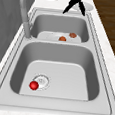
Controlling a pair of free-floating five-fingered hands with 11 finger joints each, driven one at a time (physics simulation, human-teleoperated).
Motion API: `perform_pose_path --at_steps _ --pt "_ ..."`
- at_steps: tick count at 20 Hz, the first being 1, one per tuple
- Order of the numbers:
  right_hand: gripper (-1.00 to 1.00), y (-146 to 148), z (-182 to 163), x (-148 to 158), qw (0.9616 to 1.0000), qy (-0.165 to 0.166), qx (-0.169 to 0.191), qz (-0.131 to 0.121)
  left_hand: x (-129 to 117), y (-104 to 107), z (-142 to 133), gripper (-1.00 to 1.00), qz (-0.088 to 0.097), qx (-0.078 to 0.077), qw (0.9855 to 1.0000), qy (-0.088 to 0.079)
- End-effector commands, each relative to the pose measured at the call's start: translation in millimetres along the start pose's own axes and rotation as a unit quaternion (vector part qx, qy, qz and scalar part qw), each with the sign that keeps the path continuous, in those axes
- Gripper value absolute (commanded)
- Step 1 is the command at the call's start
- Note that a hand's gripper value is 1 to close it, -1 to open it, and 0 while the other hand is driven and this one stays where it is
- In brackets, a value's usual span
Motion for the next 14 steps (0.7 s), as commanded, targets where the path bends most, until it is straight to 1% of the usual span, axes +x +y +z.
perform_pose_path --at_steps 1,2,6,10,14 --pt "-1.0 2.6 15.0 -8.0 0.9999 -0.007 -0.011 -0.004 0.0 0.0 0.0 0.0 0.0 0.0 1.0 0.0" --pt "-1.0 2.0 16.0 -7.9 0.9999 -0.007 -0.01 0.0 0.0 0.0 0.0 0.0 0.0 0.0 1.0 0.0" --pt "-1.0 5.5 28.8 -18.6 0.9998 -0.012 -0.015 -0.003 0.0 0.0 0.0 0.0 0.0 0.0 1.0 0.0" --pt "-1.0 8.6 41.4 -24.1 0.9998 -0.016 -0.015 0.003 0.0 0.0 0.0 0.0 0.0 0.0 1.0 0.0" --pt "-1.0 9.4 52.4 -30.4 0.9998 -0.013 -0.014 0.0 0.0 0.0 0.0 0.0 0.0 0.0 1.0 0.0"
